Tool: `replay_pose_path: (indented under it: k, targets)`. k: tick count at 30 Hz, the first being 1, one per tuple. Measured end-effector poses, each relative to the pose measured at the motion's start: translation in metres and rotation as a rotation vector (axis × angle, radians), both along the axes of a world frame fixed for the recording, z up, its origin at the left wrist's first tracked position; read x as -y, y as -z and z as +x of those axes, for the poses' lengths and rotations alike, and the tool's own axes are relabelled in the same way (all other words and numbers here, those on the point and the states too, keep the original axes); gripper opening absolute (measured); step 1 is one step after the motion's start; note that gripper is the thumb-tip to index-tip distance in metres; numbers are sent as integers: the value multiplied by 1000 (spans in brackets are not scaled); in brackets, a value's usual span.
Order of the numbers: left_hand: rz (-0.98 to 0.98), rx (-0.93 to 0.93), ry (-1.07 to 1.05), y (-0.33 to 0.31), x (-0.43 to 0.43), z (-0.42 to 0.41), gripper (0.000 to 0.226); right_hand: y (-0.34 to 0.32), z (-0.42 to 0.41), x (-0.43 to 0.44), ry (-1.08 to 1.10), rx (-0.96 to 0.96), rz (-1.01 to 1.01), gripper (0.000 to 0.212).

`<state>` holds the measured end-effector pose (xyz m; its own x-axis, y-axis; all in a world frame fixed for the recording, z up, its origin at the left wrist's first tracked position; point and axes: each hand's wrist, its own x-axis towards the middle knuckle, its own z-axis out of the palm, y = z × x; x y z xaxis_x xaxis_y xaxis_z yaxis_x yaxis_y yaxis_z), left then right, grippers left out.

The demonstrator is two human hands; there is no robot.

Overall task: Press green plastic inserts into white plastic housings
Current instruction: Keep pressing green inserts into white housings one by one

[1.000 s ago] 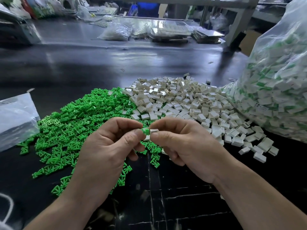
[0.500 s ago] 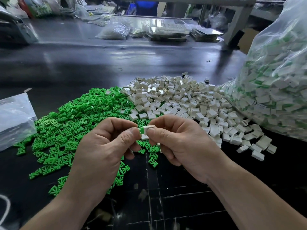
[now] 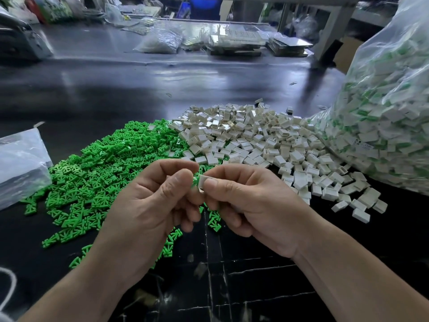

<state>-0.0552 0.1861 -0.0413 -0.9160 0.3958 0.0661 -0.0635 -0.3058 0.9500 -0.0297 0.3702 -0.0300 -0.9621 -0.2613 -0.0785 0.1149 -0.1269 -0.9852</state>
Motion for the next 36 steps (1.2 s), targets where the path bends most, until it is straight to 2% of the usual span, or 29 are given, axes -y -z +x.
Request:
replay_pose_path:
  k: [4, 8, 12, 15, 18, 21, 24, 32, 36]
  targets:
    - [190, 157, 270, -3, 0, 1, 35, -1, 2, 2, -51, 26, -69, 14]
    - [228, 258, 304, -5, 0, 1, 34, -2, 3, 2, -71, 61, -80, 9]
    - [236, 307, 318, -4, 1, -2, 36, -3, 2, -1, -99, 82, -63, 16]
    - [224, 323, 314, -5, 0, -2, 34, -5, 1, -2, -126, 90, -46, 21]
    - [219, 332, 283, -5, -3, 1, 34, -5, 1, 0, -132, 78, -32, 13]
    - [283, 306, 285, -3, -5, 3, 35, -4, 2, 1, -107, 83, -84, 20]
    - [331, 298, 317, -3, -5, 4, 36, -5, 3, 1, -100, 63, -121, 12]
    - [290, 253, 303, -4, -3, 2, 26, -5, 4, 4, -74, 33, -92, 22]
    - [271, 236, 280, -6, -3, 2, 27, -5, 4, 6, -71, 29, -103, 19]
